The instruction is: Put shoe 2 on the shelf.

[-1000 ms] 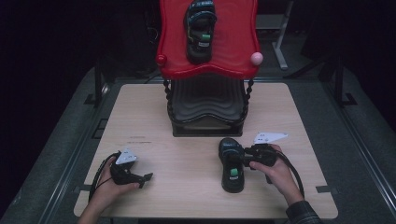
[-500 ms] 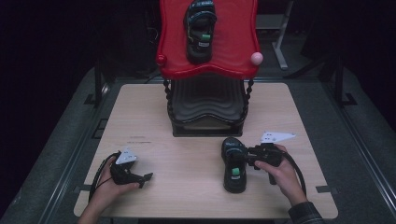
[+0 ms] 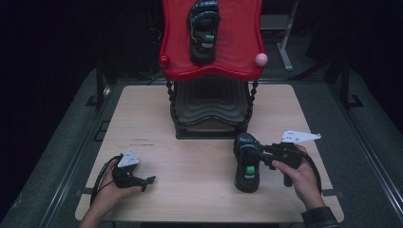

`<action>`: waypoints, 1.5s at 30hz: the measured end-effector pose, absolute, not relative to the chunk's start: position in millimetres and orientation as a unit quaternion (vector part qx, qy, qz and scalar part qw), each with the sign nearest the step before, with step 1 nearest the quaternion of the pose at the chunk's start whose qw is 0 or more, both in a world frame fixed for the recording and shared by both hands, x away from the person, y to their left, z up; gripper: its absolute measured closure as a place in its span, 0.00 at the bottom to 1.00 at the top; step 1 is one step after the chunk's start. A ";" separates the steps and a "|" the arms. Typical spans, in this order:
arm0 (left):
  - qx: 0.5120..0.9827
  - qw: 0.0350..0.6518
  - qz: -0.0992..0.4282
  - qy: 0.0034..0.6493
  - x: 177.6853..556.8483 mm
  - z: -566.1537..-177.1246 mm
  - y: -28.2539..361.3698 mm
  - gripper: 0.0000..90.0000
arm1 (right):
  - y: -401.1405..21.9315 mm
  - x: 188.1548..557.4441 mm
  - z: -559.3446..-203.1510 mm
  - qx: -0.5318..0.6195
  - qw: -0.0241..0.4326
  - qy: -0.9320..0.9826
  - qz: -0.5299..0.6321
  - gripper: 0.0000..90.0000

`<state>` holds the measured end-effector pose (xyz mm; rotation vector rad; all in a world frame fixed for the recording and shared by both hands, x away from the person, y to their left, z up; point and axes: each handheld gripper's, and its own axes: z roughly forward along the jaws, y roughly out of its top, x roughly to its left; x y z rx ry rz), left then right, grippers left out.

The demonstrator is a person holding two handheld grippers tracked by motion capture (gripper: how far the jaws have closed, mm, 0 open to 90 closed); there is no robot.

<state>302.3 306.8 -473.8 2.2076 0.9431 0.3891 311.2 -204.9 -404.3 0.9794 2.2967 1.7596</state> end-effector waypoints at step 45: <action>0.851 0.348 0.150 0.364 302.4 -473.8 306.7 0.01 | -287.0 334.5 -271.2 0.324 0.132 0.643 0.682 0.75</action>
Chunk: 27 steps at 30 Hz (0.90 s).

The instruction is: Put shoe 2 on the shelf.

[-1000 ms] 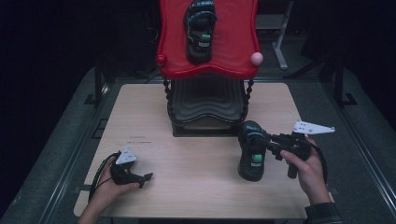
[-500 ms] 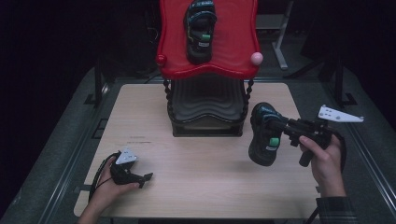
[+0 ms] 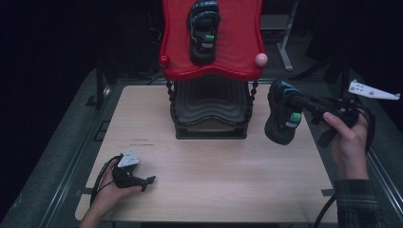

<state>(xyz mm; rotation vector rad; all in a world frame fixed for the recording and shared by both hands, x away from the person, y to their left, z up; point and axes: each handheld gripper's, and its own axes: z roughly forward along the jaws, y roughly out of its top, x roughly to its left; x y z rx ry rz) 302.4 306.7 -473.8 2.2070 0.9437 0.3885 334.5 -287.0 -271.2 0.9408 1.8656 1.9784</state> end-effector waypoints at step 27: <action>0.851 0.347 0.150 0.363 302.2 -473.9 306.8 0.01 | -281.2 377.3 -153.4 0.280 0.170 0.618 0.714 0.75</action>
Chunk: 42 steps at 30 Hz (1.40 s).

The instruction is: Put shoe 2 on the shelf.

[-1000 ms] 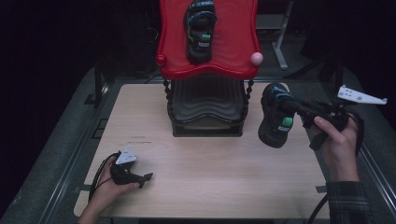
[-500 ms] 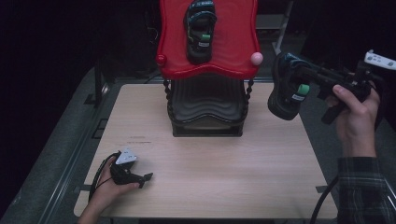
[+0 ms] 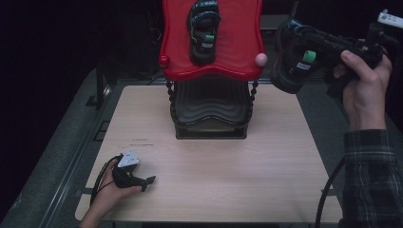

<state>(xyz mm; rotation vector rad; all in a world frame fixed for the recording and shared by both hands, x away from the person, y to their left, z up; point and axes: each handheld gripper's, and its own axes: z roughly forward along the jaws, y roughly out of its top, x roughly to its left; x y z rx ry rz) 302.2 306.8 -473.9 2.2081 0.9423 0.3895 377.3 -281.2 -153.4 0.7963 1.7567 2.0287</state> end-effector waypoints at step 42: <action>0.851 0.348 0.150 0.364 301.8 -474.0 306.8 0.01 | -167.2 515.5 -129.4 0.242 0.156 0.679 0.676 0.75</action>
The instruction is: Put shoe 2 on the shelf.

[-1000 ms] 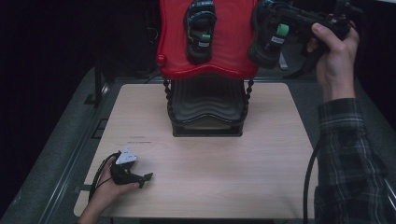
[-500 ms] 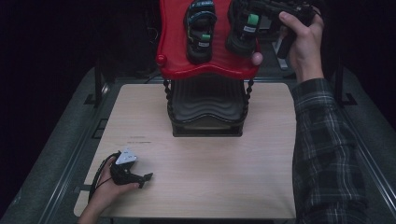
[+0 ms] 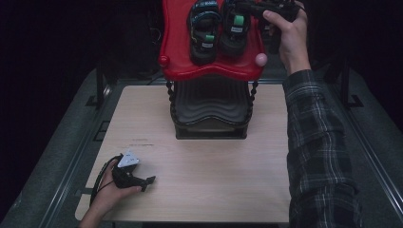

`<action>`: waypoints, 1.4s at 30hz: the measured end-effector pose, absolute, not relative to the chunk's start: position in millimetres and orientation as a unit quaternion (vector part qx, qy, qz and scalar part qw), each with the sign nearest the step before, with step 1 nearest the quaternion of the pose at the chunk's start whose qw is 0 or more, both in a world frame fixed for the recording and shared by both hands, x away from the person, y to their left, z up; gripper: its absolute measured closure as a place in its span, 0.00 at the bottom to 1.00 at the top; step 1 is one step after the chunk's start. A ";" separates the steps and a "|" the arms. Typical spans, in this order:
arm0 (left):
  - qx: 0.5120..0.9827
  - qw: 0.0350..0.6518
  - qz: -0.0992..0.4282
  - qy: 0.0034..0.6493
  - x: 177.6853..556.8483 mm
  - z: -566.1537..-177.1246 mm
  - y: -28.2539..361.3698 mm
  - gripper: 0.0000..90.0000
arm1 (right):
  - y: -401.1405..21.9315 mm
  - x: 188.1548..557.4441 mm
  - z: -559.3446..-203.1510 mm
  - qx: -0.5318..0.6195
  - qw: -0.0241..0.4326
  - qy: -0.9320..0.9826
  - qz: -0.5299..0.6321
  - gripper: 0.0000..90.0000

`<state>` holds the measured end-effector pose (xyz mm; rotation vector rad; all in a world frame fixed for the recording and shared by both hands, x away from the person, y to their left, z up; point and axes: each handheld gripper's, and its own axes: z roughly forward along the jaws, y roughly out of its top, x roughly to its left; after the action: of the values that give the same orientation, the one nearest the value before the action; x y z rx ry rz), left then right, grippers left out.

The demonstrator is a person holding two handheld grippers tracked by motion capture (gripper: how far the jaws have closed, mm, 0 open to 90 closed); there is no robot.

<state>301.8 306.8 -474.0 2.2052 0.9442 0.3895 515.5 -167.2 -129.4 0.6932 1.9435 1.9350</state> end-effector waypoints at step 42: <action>0.851 0.348 0.150 0.363 303.6 -473.9 306.2 0.01 | -233.2 434.1 -174.4 0.300 0.196 0.676 0.644 0.24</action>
<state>303.6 306.2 -473.9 2.2078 0.9419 0.3880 434.1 -233.2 -174.4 0.8393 1.8953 1.8042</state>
